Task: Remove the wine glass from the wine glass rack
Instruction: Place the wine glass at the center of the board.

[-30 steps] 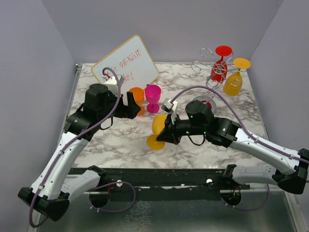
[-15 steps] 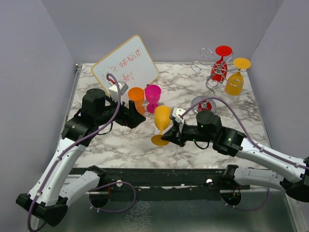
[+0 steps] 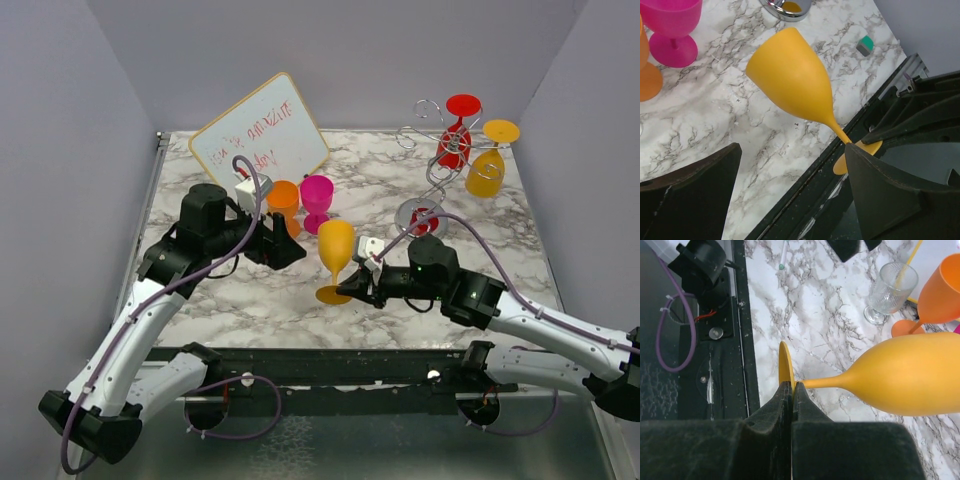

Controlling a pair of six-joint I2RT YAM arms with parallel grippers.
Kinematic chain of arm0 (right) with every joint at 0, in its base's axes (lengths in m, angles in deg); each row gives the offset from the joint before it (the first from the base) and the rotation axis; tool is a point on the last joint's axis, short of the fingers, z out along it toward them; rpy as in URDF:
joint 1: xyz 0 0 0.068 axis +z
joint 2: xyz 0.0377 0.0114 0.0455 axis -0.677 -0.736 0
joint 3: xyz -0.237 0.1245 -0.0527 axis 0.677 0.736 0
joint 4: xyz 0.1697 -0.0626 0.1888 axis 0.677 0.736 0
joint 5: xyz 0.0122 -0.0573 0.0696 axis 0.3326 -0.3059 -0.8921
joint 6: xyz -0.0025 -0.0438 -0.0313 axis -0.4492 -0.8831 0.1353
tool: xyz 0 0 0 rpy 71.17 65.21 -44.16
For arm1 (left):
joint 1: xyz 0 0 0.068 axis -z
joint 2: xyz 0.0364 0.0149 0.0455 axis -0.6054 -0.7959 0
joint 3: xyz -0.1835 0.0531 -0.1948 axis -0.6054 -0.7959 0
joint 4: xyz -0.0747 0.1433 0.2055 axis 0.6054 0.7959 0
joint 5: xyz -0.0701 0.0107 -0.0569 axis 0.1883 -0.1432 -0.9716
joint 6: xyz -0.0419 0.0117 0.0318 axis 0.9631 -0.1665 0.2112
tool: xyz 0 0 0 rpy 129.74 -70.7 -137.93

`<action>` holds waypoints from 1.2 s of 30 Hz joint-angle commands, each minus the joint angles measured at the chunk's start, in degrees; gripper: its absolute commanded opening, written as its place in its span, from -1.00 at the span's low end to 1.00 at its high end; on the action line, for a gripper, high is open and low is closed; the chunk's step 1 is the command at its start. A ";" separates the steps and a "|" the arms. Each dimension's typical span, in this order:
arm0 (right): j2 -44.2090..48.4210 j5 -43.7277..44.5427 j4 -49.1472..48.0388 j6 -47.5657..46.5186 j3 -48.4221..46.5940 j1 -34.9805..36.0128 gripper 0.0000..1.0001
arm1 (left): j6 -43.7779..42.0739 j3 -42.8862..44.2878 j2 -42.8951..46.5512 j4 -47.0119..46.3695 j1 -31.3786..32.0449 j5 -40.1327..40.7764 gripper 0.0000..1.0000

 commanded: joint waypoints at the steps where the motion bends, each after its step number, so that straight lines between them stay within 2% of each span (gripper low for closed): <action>1: 1.64 -2.94 -2.92 -6.90 2.10 0.11 -0.99 | 0.83 0.54 -1.25 -1.20 -0.16 3.50 0.69; 3: 2.17 -1.20 -4.11 -6.07 2.61 0.14 -0.99 | -0.10 0.33 -1.53 -1.96 -0.16 -2.60 0.65; 7: 1.89 7.25 -6.24 2.27 2.00 0.14 -0.99 | -3.34 -2.48 -0.03 -3.68 -0.08 -18.93 0.64; 14: -0.17 5.88 -5.09 7.60 -1.90 0.14 -0.99 | -6.33 -6.03 2.03 -4.40 2.24 -26.04 0.66; 18: -1.10 4.06 -4.04 5.34 -3.85 0.14 -0.99 | -6.13 -6.08 0.71 -4.43 6.67 -21.77 0.64; 22: -1.00 0.24 -5.64 0.77 -1.87 0.14 -0.99 | -3.61 -4.61 -0.04 -5.28 8.97 -5.57 0.60; 28: -0.73 1.51 -2.29 -10.48 1.28 0.14 -0.99 | 0.13 -0.63 2.02 -6.60 8.98 11.45 0.67; 32: 0.79 0.59 -2.52 -21.93 4.38 0.19 -0.99 | 1.35 1.09 2.06 -7.07 8.98 16.40 0.69; 36: 2.44 -2.71 -1.64 -34.39 6.71 0.13 -0.99 | 1.25 2.69 -0.53 -7.00 8.98 16.55 0.70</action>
